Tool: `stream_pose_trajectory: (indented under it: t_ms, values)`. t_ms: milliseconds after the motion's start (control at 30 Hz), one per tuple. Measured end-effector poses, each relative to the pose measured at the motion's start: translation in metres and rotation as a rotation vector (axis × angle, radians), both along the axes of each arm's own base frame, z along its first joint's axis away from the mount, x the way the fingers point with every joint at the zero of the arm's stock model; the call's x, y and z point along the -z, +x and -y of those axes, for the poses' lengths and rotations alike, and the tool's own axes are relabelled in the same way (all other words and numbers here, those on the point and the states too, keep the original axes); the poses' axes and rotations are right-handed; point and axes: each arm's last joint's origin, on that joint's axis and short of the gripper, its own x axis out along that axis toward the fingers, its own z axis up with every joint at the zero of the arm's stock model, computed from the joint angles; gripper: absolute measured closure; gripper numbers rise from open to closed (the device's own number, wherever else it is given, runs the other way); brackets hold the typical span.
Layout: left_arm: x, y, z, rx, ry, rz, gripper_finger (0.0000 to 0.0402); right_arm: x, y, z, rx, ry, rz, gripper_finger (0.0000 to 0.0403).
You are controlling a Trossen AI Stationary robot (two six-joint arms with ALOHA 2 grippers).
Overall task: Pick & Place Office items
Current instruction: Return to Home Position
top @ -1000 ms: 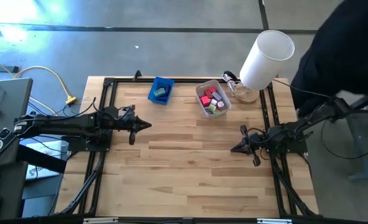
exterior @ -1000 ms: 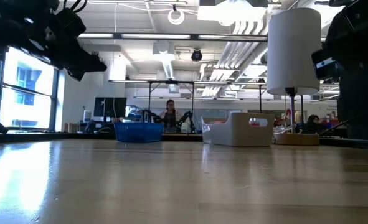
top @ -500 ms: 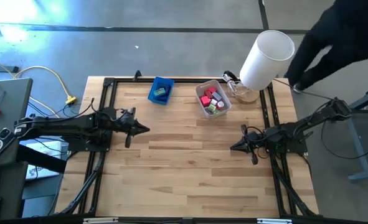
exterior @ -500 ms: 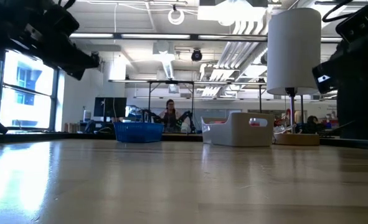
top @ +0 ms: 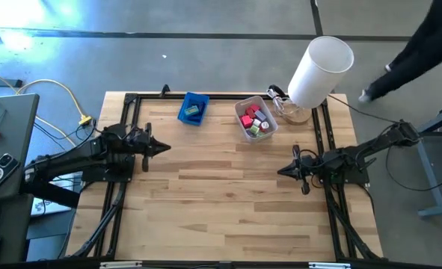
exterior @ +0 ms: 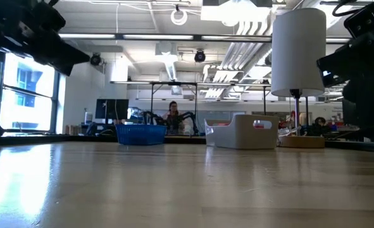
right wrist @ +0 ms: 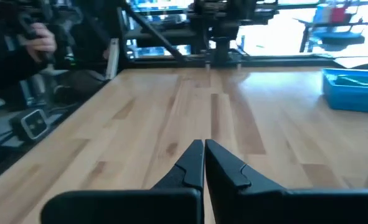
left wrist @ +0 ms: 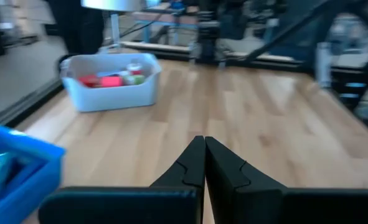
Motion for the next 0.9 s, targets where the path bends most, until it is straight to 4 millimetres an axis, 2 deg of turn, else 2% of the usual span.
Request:
stream_pose_trajectory:
  t_ms: [133,300,467,767,900]
  values:
    - [0.001,-0.005,0.003,0.094,-0.009,0.007,0.0401,0.0,-0.001,0.001,0.016,-0.008,-0.003,0.0401]
    - [0.008,-0.01,0.004,0.096,0.009,-0.047,0.0401,0.002,-0.001,0.001,0.017,-0.009,-0.018,0.04]
    - [0.01,-0.012,0.004,0.083,0.006,-0.02,0.0401,0.004,-0.001,0.001,0.021,0.014,-0.038,0.04]
    - [0.031,-0.008,0.002,0.077,-0.046,0.017,0.0401,0.005,-0.001,0.001,0.02,0.01,-0.051,0.04]
    - [0.031,-0.007,0.002,0.098,-0.045,0.03,0.0401,0.006,-0.002,0.001,0.017,0.011,-0.055,0.04]
